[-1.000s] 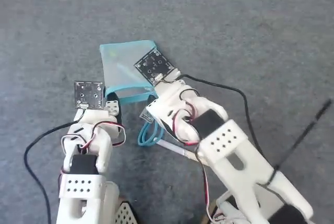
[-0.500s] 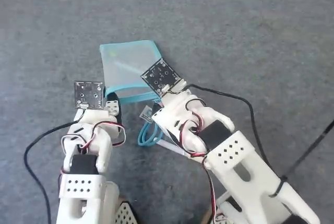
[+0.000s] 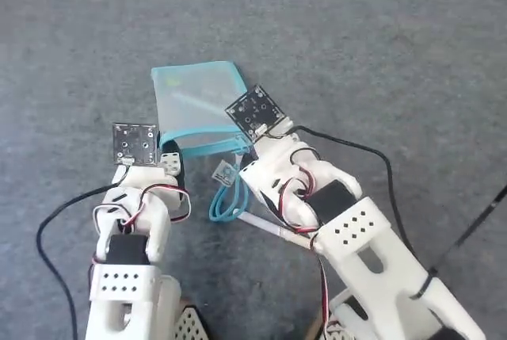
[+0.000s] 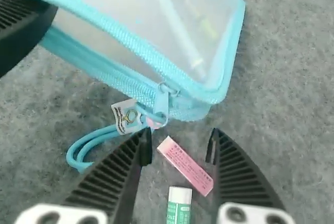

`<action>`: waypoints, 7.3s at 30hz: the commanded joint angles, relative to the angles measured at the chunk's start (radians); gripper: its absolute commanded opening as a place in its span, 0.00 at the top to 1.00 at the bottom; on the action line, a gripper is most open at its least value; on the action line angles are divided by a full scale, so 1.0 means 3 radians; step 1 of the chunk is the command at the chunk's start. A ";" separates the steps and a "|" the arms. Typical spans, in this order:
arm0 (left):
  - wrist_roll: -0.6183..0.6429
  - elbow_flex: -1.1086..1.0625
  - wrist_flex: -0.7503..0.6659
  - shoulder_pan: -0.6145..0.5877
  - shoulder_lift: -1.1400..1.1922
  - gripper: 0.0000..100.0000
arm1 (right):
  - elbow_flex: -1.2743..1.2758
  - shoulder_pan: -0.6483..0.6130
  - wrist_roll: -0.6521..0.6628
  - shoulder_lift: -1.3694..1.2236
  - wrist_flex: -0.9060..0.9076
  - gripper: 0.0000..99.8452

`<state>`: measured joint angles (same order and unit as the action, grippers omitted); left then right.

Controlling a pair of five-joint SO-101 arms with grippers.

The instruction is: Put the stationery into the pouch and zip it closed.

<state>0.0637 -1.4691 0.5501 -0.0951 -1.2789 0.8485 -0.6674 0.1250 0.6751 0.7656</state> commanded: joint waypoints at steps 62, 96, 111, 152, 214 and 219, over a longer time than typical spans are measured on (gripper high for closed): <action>-0.0133 0.0043 -0.0087 -0.0010 0.0061 0.99 | 0.0696 0.0611 0.0624 0.0141 0.0852 0.83; -0.0169 0.0008 -0.0092 -0.0010 0.0041 0.99 | 0.0578 0.0831 0.0639 -0.0780 0.0673 0.99; -0.0169 0.0013 -0.0102 0.0010 0.0041 0.99 | -0.1688 0.0238 0.0670 0.0141 0.2775 0.99; -0.0169 0.0008 -0.0092 0.0015 0.0041 0.99 | -0.4971 -0.0105 -0.0087 -0.3240 0.3153 0.99; -0.0169 0.0003 -0.0107 0.0015 0.0061 0.99 | -0.0394 0.0529 0.2833 -0.1680 -0.0033 0.80; -0.0169 0.0003 -0.0097 0.0015 0.0046 0.99 | -0.0409 0.0478 0.3043 -0.1880 -0.0263 0.80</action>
<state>0.0269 -1.4814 0.5501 -0.0967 -1.2789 0.7795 -0.5017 1.0042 0.1120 0.7258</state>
